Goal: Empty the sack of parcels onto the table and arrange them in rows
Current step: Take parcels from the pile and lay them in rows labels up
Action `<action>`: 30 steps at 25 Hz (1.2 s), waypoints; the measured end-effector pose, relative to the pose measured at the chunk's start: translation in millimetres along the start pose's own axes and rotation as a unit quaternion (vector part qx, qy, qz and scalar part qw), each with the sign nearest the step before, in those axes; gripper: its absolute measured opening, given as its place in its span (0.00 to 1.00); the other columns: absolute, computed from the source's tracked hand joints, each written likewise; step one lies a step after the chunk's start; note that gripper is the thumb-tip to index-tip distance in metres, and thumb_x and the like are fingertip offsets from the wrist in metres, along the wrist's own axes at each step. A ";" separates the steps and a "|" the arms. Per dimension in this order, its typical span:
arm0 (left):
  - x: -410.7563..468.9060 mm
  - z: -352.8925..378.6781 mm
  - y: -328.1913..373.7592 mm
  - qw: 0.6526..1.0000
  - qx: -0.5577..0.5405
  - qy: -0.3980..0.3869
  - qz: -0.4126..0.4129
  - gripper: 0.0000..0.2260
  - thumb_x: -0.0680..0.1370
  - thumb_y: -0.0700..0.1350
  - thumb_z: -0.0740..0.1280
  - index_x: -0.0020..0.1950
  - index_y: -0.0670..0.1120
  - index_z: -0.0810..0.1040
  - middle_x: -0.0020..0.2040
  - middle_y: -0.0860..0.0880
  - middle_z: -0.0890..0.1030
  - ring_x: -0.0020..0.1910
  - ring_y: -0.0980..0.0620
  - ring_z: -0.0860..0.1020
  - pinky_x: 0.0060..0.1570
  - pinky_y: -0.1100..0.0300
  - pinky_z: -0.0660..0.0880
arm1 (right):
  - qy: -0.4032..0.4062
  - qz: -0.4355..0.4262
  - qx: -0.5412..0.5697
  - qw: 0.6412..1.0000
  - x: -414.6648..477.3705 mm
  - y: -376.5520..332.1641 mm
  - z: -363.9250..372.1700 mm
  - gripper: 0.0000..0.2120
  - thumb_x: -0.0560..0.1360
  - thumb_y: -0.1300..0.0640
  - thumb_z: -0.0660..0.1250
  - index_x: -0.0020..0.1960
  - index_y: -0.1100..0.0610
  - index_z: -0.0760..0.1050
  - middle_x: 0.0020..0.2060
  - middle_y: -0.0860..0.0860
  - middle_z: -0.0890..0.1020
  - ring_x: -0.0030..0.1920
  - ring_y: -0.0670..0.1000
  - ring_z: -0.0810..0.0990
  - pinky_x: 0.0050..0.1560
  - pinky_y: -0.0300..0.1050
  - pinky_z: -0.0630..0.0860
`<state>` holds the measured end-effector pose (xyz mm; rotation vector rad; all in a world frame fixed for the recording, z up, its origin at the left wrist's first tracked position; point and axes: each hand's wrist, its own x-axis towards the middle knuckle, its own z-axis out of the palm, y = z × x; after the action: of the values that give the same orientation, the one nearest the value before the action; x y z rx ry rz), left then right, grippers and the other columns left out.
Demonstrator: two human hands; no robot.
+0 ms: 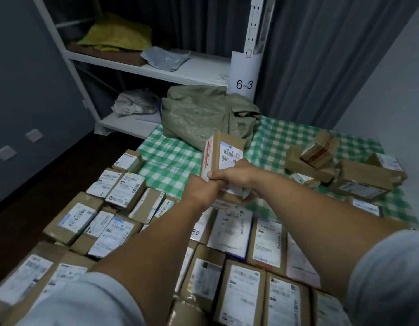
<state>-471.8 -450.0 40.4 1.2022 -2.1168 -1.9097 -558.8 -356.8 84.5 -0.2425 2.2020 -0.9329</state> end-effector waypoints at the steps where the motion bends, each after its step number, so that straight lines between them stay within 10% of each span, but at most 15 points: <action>1: 10.9 -14.8 -4.1 1.000 -0.003 -0.003 -0.004 0.28 0.68 0.50 0.75 0.63 0.42 0.69 0.51 0.45 0.79 0.47 0.45 0.81 0.32 0.60 0.71 | -0.006 0.006 -0.012 1.000 6.8 -11.3 15.3 0.27 0.65 0.41 0.79 0.57 0.54 0.77 0.50 0.54 0.84 0.46 0.57 0.85 0.44 0.63 0.83; 7: 83.7 -117.2 -32.9 0.998 0.035 -0.041 -0.027 0.23 0.75 0.48 0.74 0.62 0.42 0.67 0.57 0.48 0.77 0.42 0.54 0.76 0.37 0.62 0.75 | 0.053 0.009 -0.060 0.997 83.1 -66.8 98.9 0.26 0.65 0.48 0.80 0.58 0.57 0.78 0.52 0.54 0.84 0.44 0.53 0.83 0.37 0.47 0.80; 15: 185.9 -251.2 -89.9 0.963 0.262 0.058 -0.025 0.13 0.72 0.40 0.68 0.57 0.42 0.77 0.54 0.41 0.80 0.52 0.40 0.79 0.45 0.54 0.76 | 0.114 -0.059 -0.382 0.915 199.6 -100.2 201.7 0.38 0.72 0.56 0.73 0.76 0.61 0.59 0.69 0.59 0.67 0.68 0.62 0.66 0.67 0.55 0.72; 21: 218.7 -272.2 -107.7 0.912 0.408 0.032 -0.016 0.19 0.75 0.43 0.67 0.65 0.46 0.73 0.66 0.42 0.71 0.68 0.40 0.67 0.64 0.46 0.71 | 0.087 -0.077 -0.366 0.923 250.9 -101.5 232.9 0.33 0.74 0.58 0.69 0.75 0.60 0.60 0.68 0.59 0.68 0.68 0.62 0.66 0.69 0.55 0.69; 30: 235.2 -271.2 -114.9 0.906 0.420 0.015 -0.047 0.23 0.74 0.45 0.68 0.69 0.46 0.70 0.68 0.43 0.68 0.71 0.42 0.65 0.66 0.44 0.70 | 0.036 -0.053 -0.326 0.943 268.6 -94.8 252.5 0.33 0.71 0.62 0.71 0.72 0.59 0.61 0.68 0.59 0.66 0.70 0.62 0.65 0.64 0.50 0.71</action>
<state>-439.3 -798.5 -99.5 1.4161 -3.0183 -0.9382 -589.5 -677.4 -118.3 -0.6460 2.5253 -0.2316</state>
